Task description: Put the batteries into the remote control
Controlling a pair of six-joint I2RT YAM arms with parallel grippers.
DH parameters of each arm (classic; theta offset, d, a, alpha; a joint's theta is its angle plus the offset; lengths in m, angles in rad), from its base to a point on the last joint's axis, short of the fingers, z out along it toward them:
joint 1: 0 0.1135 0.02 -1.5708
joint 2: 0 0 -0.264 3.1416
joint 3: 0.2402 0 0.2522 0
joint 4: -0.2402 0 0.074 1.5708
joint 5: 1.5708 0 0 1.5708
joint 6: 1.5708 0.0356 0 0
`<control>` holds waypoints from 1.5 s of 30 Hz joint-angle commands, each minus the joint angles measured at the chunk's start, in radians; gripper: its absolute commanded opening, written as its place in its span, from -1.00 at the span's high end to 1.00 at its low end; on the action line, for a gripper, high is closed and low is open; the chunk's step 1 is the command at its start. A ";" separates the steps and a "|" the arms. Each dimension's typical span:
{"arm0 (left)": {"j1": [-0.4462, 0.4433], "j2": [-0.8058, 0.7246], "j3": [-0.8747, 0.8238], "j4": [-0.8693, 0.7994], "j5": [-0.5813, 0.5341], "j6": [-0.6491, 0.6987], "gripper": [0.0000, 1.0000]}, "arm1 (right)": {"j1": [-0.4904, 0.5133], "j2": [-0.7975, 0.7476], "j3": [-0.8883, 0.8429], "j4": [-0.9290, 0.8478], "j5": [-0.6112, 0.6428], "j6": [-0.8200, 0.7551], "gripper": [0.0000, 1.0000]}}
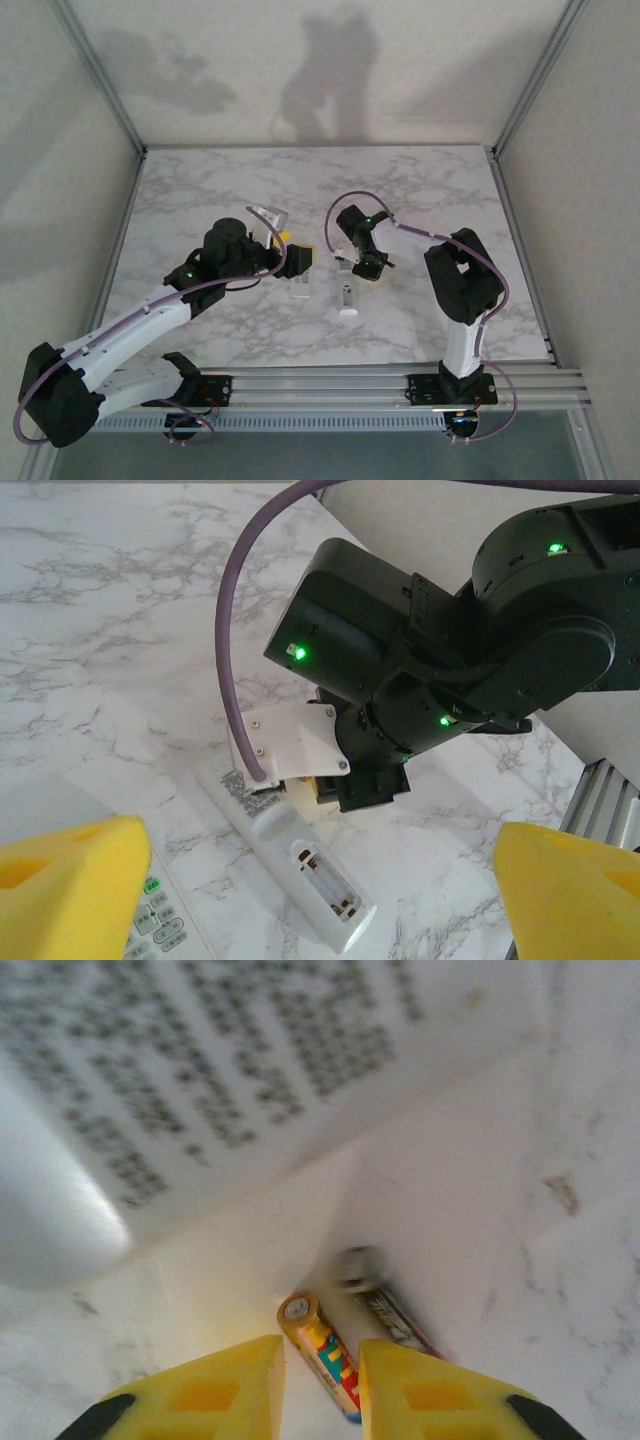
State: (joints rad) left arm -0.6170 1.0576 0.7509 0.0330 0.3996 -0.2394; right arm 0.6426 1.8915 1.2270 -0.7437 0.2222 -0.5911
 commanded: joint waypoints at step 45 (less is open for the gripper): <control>0.135 0.011 -0.061 -0.016 0.147 -0.313 -0.77 | 0.073 -0.476 -0.339 0.324 -0.226 1.228 0.69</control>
State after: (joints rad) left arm -0.4889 1.0691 0.7078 0.0093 0.5205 -0.5228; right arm 0.6998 1.3876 0.9184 -0.4797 -0.0208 0.4747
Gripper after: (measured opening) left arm 0.882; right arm 0.155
